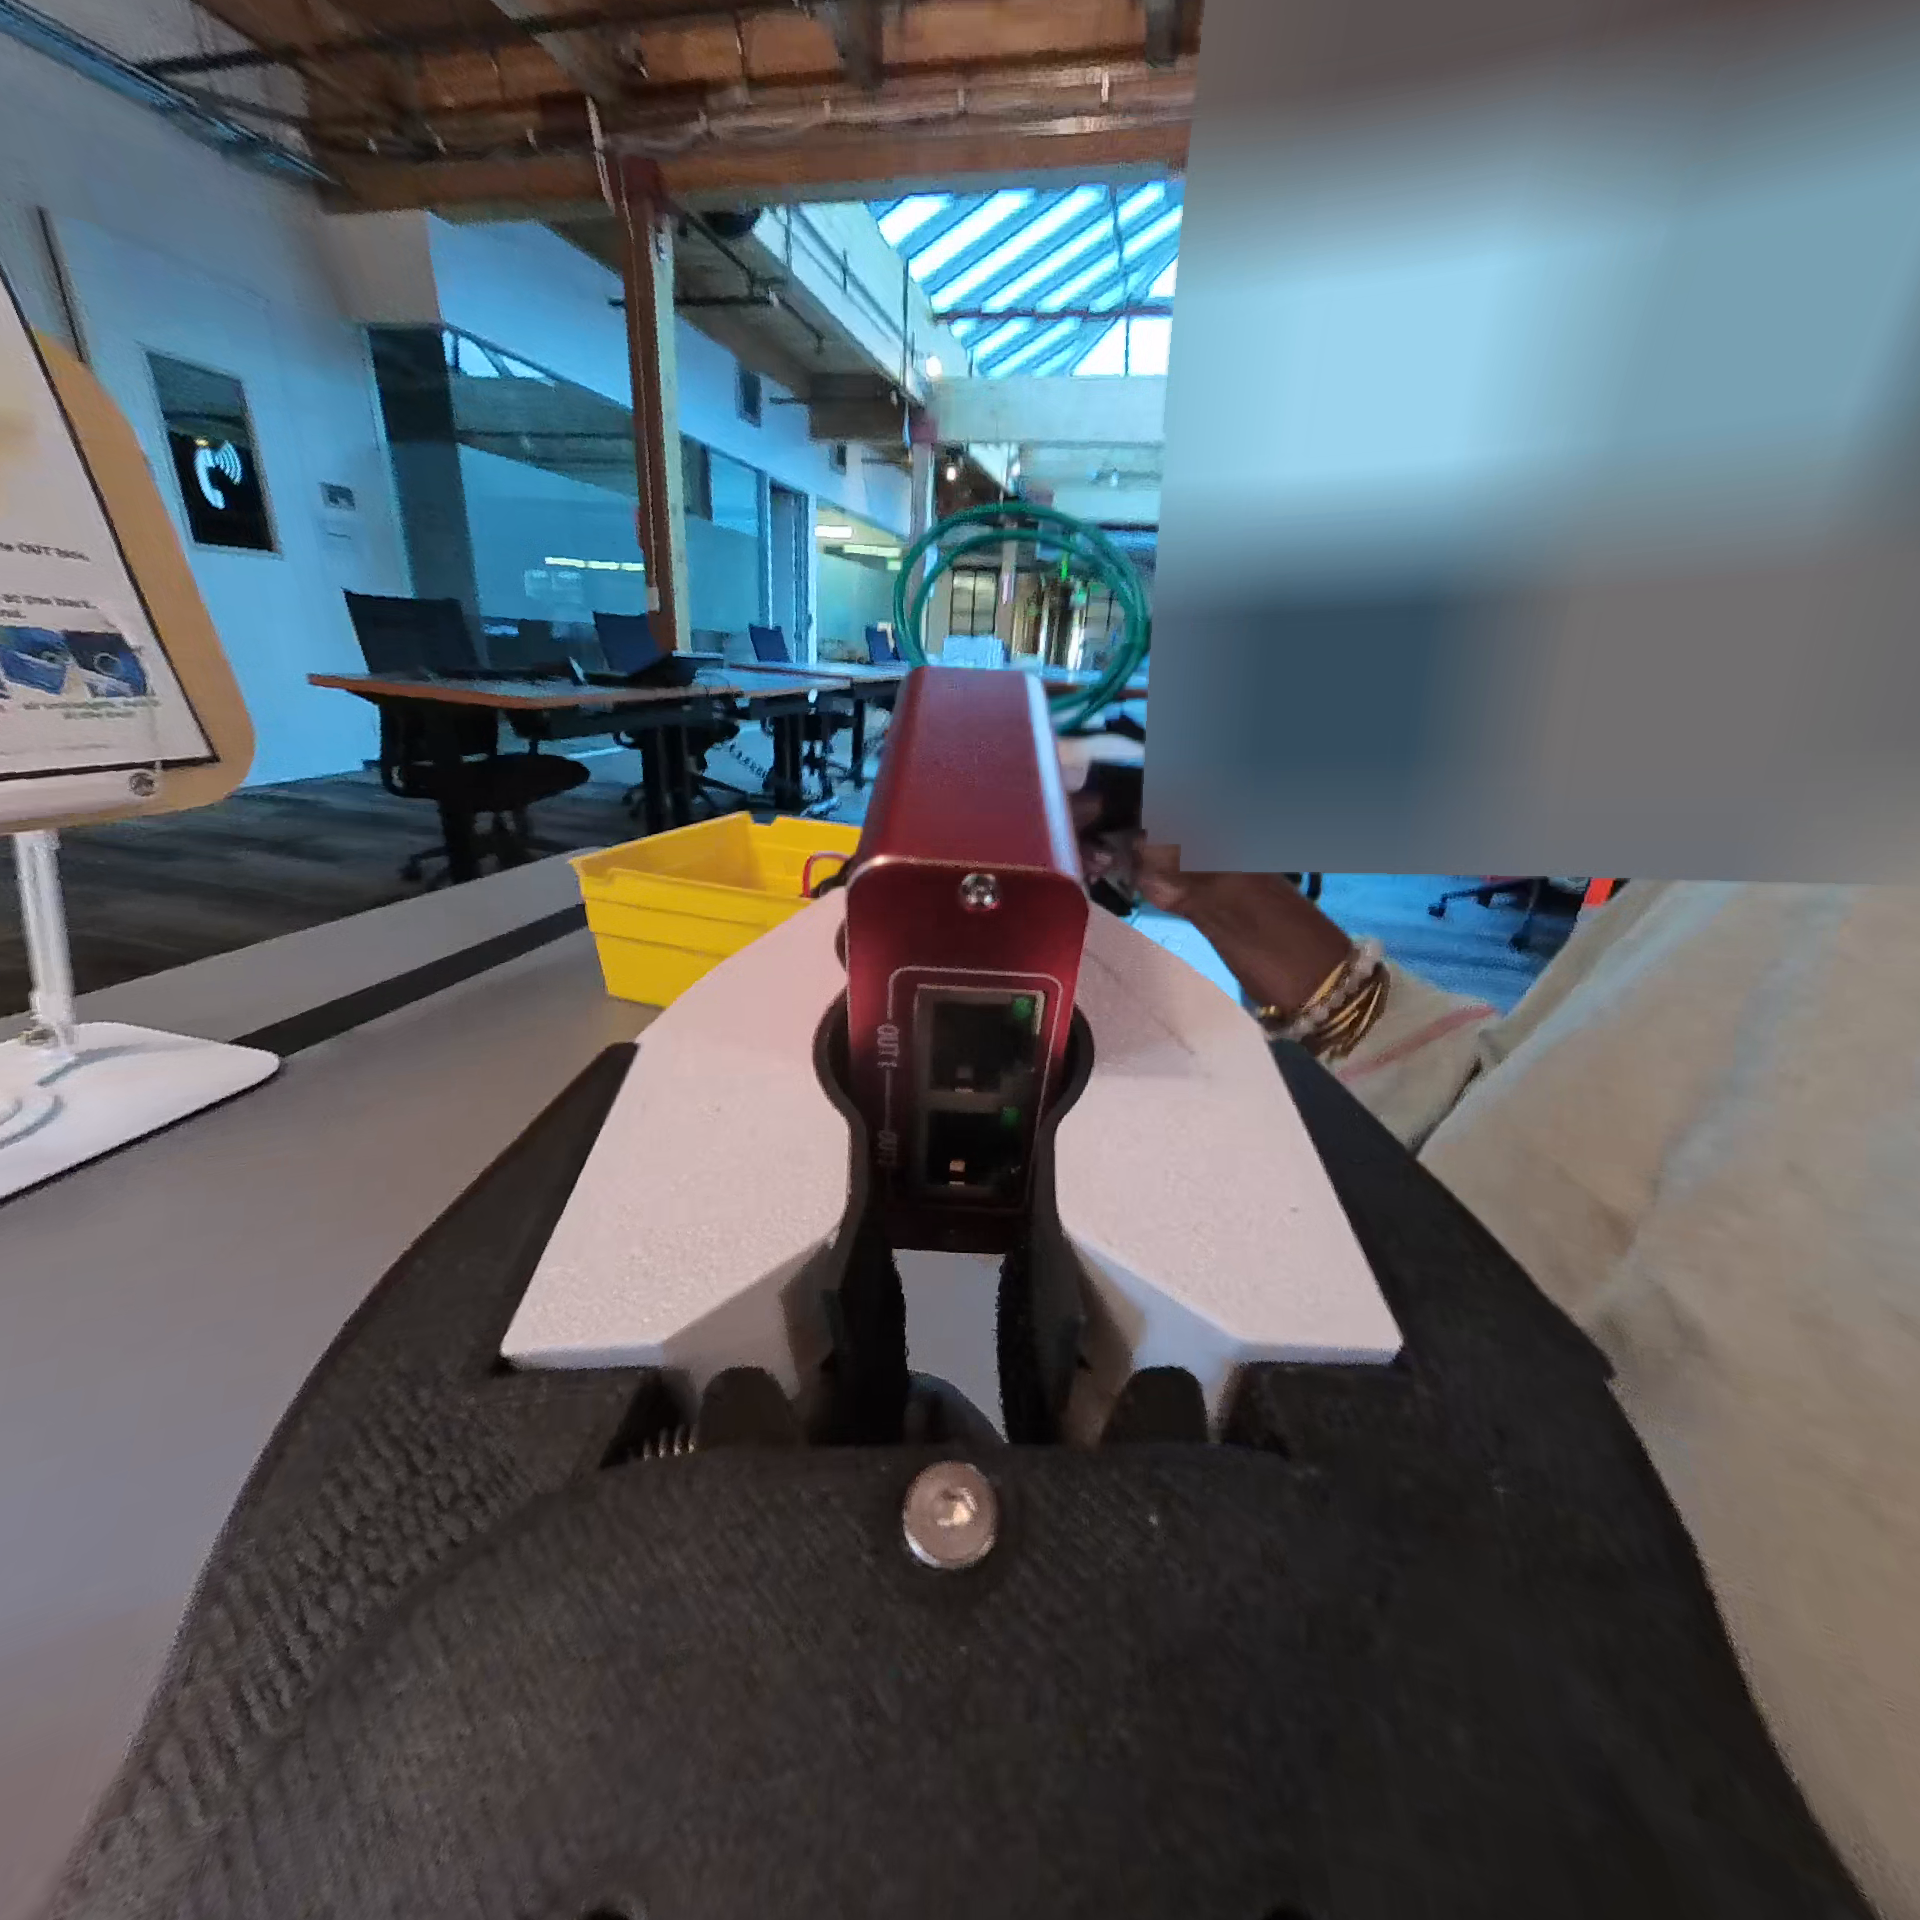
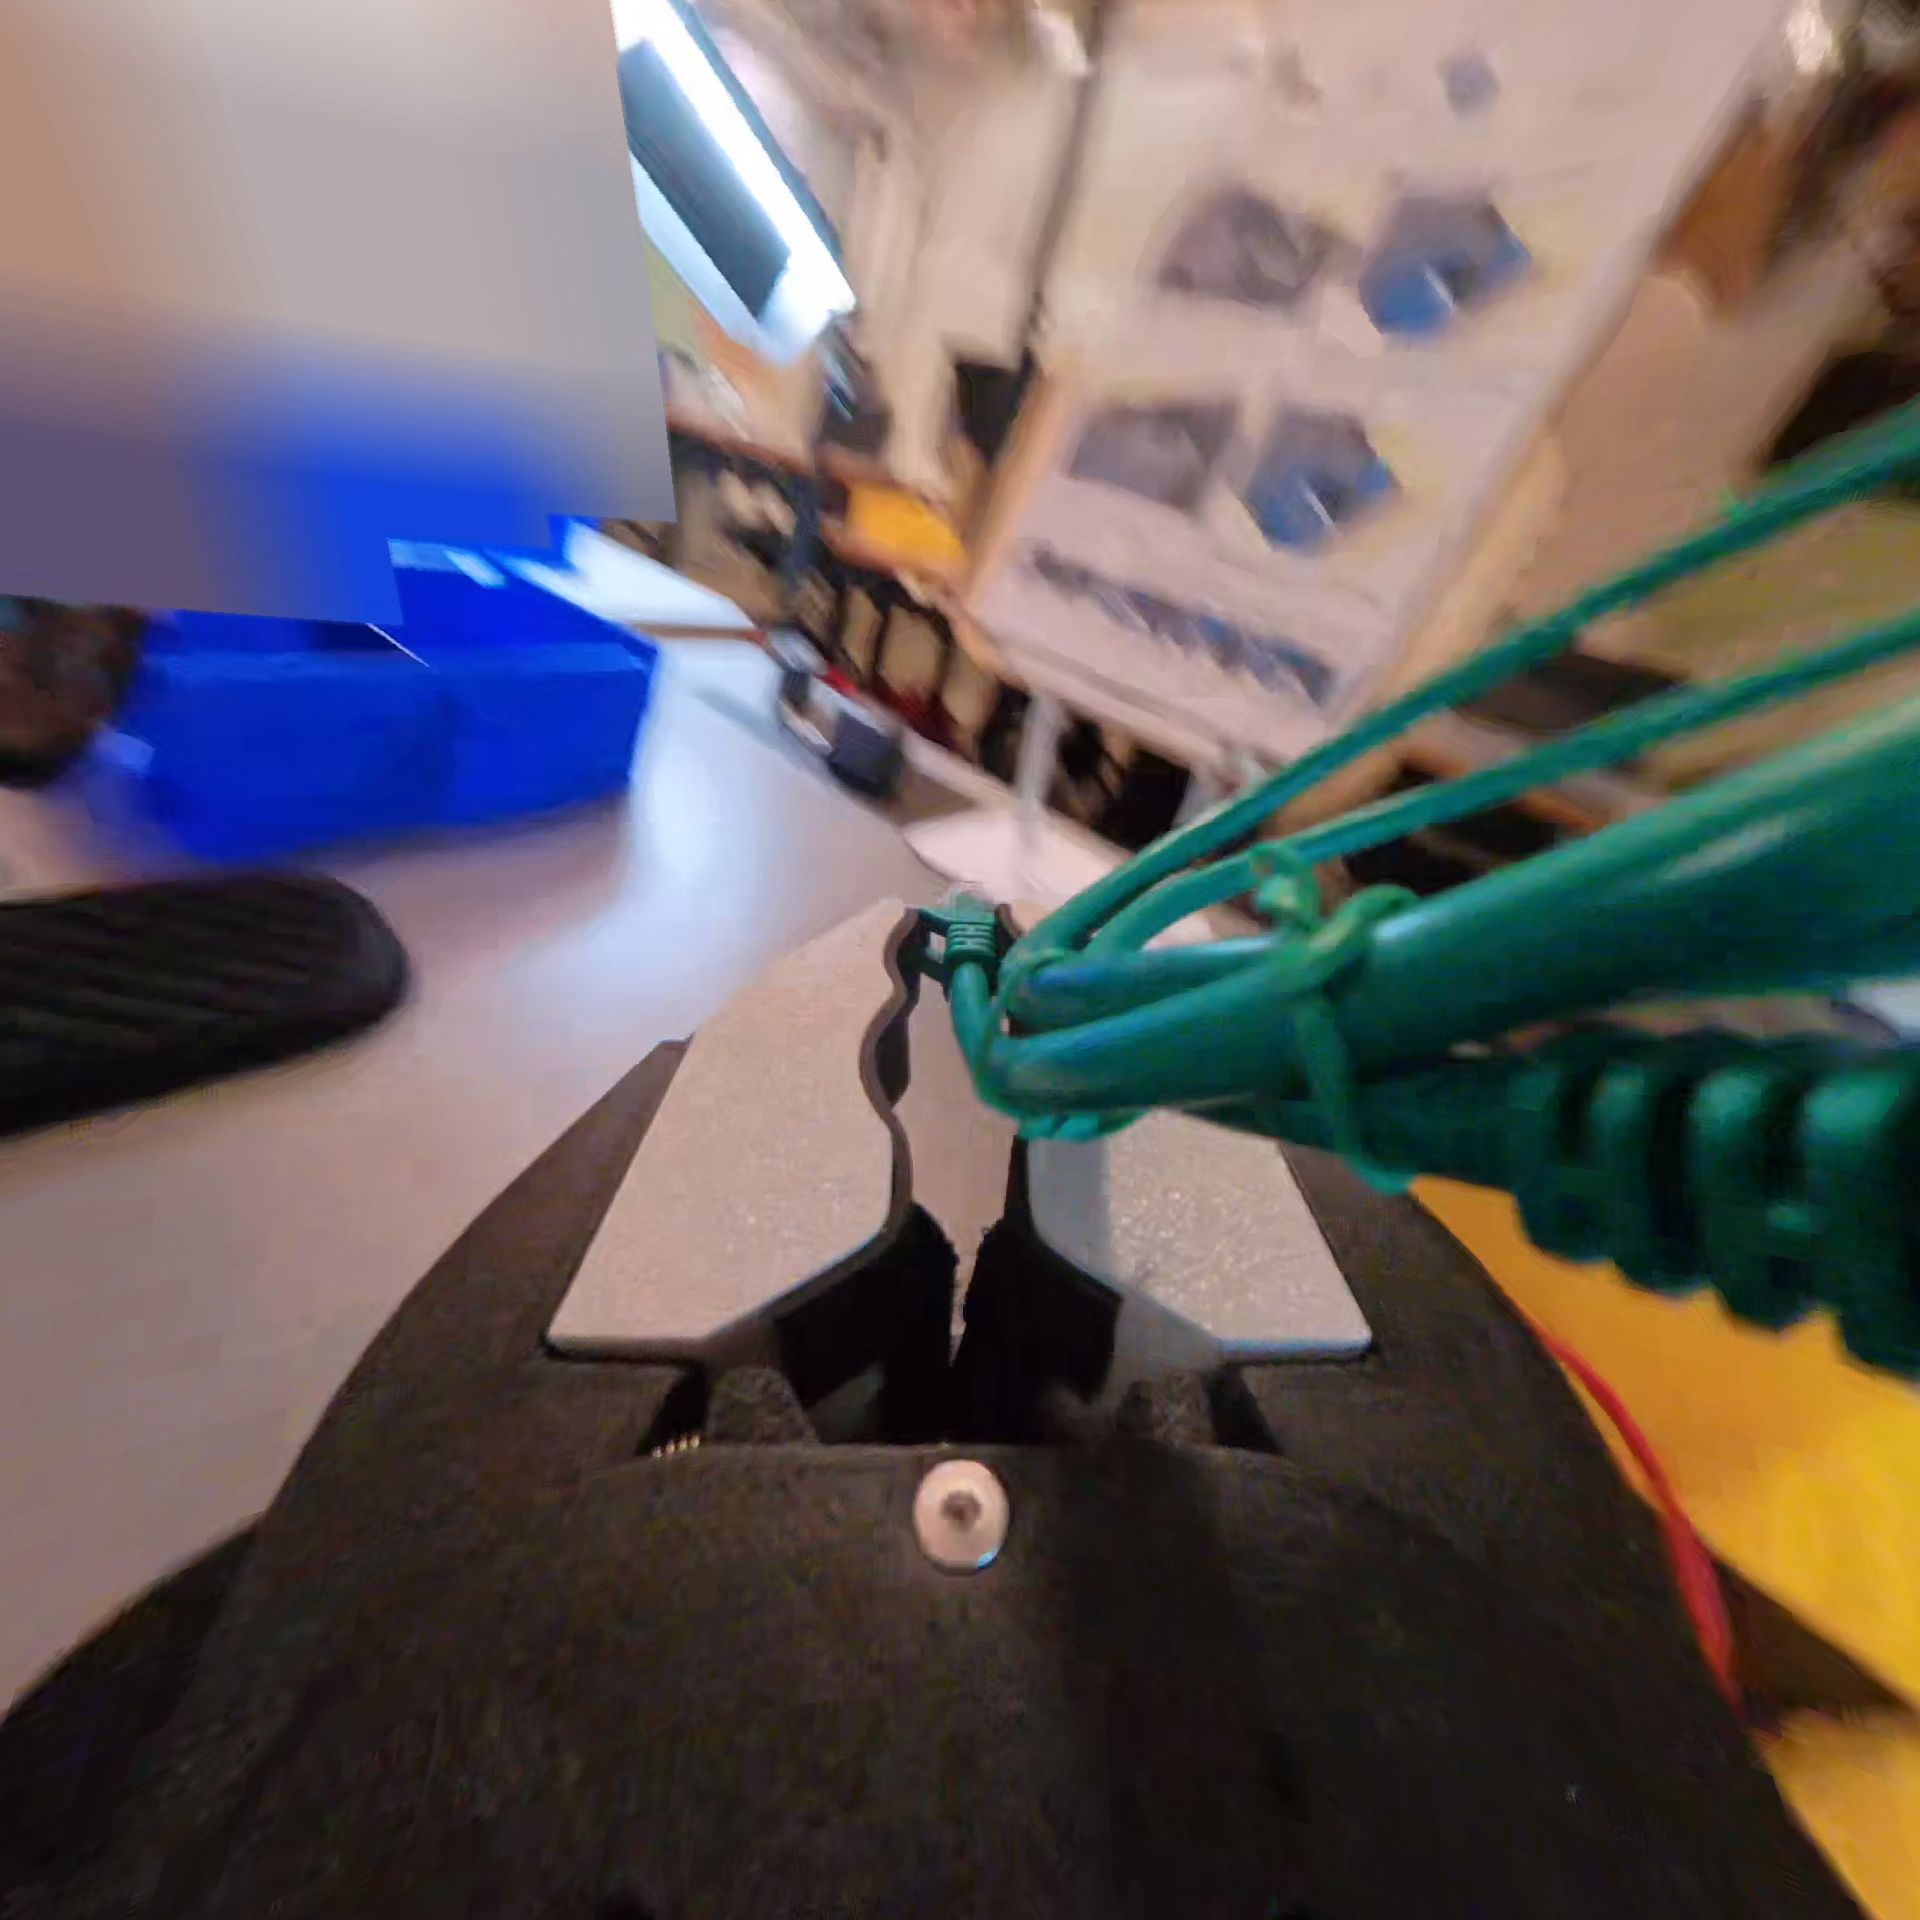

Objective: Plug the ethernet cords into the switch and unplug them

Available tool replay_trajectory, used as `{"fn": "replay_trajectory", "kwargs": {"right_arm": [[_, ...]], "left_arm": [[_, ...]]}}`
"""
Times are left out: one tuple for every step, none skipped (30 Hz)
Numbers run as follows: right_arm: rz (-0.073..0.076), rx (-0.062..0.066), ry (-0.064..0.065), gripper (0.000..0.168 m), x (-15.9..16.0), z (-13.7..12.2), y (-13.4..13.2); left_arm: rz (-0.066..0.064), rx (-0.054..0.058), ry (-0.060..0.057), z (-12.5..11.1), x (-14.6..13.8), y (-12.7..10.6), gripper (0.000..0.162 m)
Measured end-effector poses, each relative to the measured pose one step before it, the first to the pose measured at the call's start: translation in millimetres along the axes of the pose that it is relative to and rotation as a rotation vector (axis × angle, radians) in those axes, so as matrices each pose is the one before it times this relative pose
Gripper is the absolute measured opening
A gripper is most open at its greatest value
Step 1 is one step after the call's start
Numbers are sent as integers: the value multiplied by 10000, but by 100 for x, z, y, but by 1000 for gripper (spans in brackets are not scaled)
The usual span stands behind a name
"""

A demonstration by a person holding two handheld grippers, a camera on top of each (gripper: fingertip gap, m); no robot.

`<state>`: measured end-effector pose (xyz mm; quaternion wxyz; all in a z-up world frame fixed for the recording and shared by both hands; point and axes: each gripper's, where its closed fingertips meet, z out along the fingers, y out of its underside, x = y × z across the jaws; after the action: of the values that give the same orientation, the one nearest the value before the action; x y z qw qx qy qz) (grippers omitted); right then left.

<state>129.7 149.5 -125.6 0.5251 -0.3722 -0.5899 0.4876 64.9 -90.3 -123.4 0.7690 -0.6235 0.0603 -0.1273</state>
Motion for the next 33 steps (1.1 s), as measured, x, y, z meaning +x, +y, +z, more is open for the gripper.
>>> {"fn": "replay_trajectory", "kwargs": {"right_arm": [[158, -1033, 782, 13, 1744, -925, 1487], [187, -1041, 794, 14, 1791, -843, 1666], [56, -1060, 1008, 14, 2009, -748, 1784], [-50, -1200, 923, 14, 1825, -545, 1992], [8, -1364, 696, 14, 1441, -267, 2226], [150, -1138, 499, 14, 1068, 50, 1965], [235, -715, 213, 15, 597, 311, 1375], [264, -385, 7, 15, 239, 432, 901], [245, -367, -36, 15, 149, 491, 809], [201, -439, 79, 15, 258, 475, 829], [133, -475, 91, 15, 193, 465, 787], [88, -534, -43, 15, -110, 462, 734], [-10, -546, -129, 15, -362, 462, 605], [-142, -408, -133, 15, -505, 445, 310], [-306, -43, -117, 16, -583, 282, -264], [-430, 108, -312, 19, -894, 150, -511], [-345, 215, -301, 29, -842, 65, -662], [-198, 257, -199, 34, -566, -29, -692], [-114, 245, -134, 38, -317, -72, -609], [-74, 219, -108, 39, -158, -135, -495], [-29, 232, -78, 39, -16, -162, -427], [15, 238, -43, 38, 110, -193, -364], [39, 230, 22, 37, 246, -197, -282], [83, 193, 85, 37, 332, -167, -185], [114, 138, 66, 37, 306, -82, -105], [131, 112, -65, 37, 74, 70, -53], [140, 119, -224, 38, -201, 248, -66], [123, 104, -334, 39, -407, 375, -32], [108, 50, -354, 40, -509, 397, 19], [96, 161, -246, 42, -485, 242, -221], [36, 472, -189, 42, -570, 21, -721], [-62, 806, -312, 43, -899, -113, -1276], [-110, 1001, -525, 46, -1342, -156, -1642]], "left_arm": [[-266, 231, 76, 155, -74, -3, 29], [-214, 104, 37, 156, -119, 214, 29], [-123, 12, -68, 134, -230, 302, 29], [-55, -30, -81, 115, -172, 290, 29], [-31, -63, 12, 104, -7, 217, 29], [-25, -52, 78, 80, 113, 106, 29], [-9, -19, 45, 53, 93, 4, 29], [10, -7, -3, 17, 42, -20, 29], [24, -23, -20, -16, -2, -17, 29], [26, -34, -19, -42, 3, -6, 29], [22, -44, -22, -51, -7, -4, 29], [17, -57, -33, -37, -44, 14, 29], [10, -50, -35, -25, -47, 17, 29], [0, -45, -20, -2, -42, 43, 29], [-7, -32, -8, 15, -17, 48, 29], [-12, -24, -3, 26, -11, 59, 29], [-5, -27, -2, 17, -3, 63, 29], [11, -30, 0, 20, 7, 70, 29], [9, -31, -12, 7, -22, 56, 29], [4, -28, -19, -13, -31, 48, 29], [6, -11, -7, -8, -14, 14, 29], [-5, 4, 1, -19, 1, -9, 28], [-14, 14, 4, -19, -10, -16, 28], [-23, 14, -12, -10, -28, -6, 29], [-29, 13, -34, 4, -59, 18, 29], [-52, 12, -57, 18, -114, 48, 29], [-109, 22, -87, 53, -188, 60, 29], [-197, 32, -103, 84, -234, 87, 29], [-295, 21, -103, 102, -294, 130, 29], [-335, -12, -84, 114, -303, 197, 29], [-329, -17, -61, 109, -289, 215, 29], [-279, -28, -5, 105, -213, 207, 29], [-212, -13, 50, 87, -102, 179, 29]]}}
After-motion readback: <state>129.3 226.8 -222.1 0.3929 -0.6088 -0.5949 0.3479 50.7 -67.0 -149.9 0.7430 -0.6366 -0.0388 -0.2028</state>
